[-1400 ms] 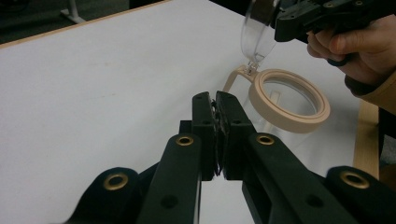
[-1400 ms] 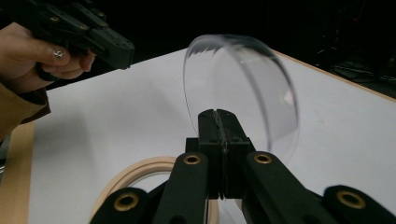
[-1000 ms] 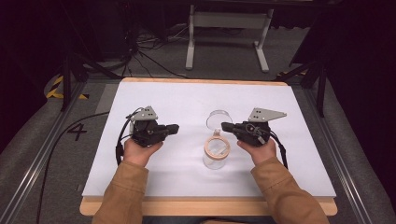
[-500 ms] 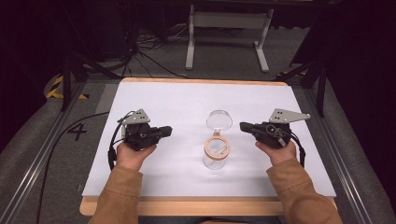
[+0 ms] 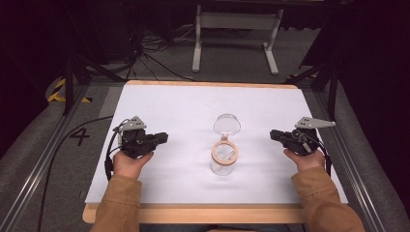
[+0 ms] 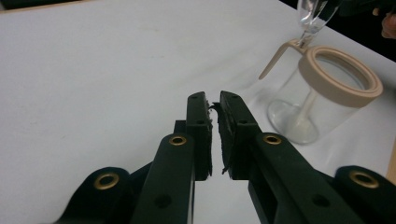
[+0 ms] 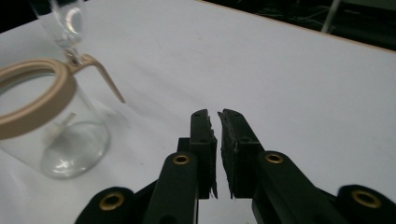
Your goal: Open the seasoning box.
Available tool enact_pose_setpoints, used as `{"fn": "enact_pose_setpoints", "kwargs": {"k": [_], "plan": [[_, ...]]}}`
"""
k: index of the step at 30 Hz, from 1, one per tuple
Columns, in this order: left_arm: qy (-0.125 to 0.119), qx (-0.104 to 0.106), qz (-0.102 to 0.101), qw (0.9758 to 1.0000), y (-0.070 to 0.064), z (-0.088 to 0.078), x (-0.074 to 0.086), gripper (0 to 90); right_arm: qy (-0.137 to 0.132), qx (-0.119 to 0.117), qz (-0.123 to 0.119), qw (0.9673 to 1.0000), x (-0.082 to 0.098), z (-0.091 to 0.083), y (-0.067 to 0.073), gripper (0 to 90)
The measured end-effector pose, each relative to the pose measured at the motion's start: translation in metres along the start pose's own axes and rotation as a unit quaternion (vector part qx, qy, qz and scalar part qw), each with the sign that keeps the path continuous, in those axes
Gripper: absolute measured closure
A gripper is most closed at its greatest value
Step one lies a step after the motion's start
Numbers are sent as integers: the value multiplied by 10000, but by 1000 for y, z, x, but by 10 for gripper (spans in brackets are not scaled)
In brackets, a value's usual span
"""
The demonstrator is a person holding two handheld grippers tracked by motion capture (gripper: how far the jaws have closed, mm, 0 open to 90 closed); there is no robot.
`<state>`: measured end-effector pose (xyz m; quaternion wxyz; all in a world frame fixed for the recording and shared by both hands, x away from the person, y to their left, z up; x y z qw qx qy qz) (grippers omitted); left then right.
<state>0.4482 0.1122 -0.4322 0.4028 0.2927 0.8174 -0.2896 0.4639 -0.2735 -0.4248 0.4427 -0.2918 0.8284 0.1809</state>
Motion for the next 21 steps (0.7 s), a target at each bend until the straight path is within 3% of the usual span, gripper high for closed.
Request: {"fn": "enact_pose_setpoints", "kwargs": {"k": [7, 8, 14, 21], "plan": [[56, 2, -58, 10000, 6, 6, 3, 824, 243, 231, 353, 9988, 26, 0, -24, 824], [81, 18, -71, 9999, 6, 7, 4, 824, 321, 268, 482, 9980, 36, 3, -29, 823], [130, -37, -78, 9999, 8, 9, 7, 819, 579, 353, 638, 9957, 57, 10, -35, 816], [152, -40, -117, 9998, 10, 11, 8, 811, 739, 399, 650, 9943, 71, 19, -36, 803]]}}
Point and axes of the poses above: each handheld gripper's, and its own axes: z roughly forward along the jaws, x roughly out of its underside, y roughly to its left, the point moved 10 cm from there along z, roughly forward along the jaws, and after that the axes turned 1 degree about y, right-handed, at the moved point
